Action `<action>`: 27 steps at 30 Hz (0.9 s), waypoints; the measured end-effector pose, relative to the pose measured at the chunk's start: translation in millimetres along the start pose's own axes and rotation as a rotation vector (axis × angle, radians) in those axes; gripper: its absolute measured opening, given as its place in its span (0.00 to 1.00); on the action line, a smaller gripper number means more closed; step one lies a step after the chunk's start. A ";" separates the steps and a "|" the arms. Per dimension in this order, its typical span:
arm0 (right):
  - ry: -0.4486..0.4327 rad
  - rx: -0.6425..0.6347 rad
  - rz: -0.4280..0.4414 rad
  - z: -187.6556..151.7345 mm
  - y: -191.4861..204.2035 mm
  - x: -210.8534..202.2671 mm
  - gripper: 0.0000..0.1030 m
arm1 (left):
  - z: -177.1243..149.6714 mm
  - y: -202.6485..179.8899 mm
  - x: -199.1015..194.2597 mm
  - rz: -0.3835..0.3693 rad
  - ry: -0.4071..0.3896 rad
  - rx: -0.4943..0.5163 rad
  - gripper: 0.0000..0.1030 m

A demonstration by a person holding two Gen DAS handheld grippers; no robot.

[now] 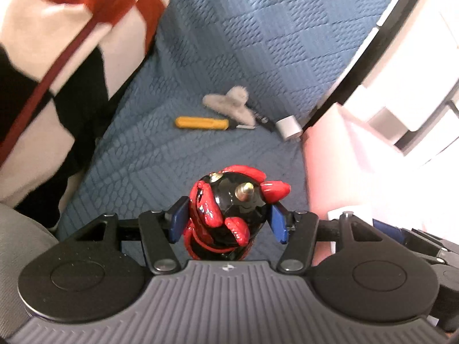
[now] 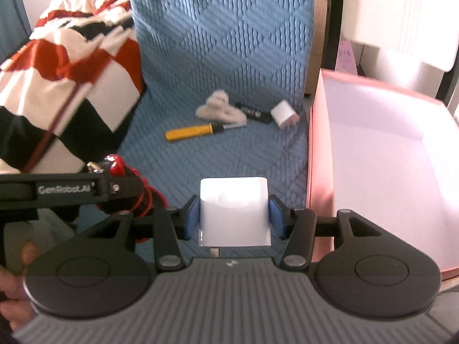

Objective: Organize rigid objects
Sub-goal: 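Lift the white charger and red-black toy and carry both toward the pink box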

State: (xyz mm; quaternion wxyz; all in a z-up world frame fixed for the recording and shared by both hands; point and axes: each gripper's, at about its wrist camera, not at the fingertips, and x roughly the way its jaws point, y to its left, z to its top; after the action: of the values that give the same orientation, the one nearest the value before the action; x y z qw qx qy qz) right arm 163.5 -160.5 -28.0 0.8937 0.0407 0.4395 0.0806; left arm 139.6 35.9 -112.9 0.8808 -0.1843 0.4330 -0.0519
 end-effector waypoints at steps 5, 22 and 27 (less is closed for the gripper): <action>-0.033 0.000 0.015 14.0 -5.1 -34.1 0.52 | 12.6 -22.5 -30.7 -0.026 -0.030 0.035 0.62; -0.113 0.020 0.023 33.0 -21.9 -82.7 0.52 | 40.2 -66.1 -83.3 -0.051 -0.084 0.081 0.62; -0.138 0.034 0.014 34.3 -35.0 -91.8 0.52 | 40.8 -87.9 -82.0 -0.078 -0.073 0.089 0.62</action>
State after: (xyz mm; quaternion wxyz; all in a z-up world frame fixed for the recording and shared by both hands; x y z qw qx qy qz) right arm 139.3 -211.5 59.4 0.9205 0.0645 0.3778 0.0764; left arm 126.8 -13.5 3.3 0.9007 -0.1635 0.3901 -0.0986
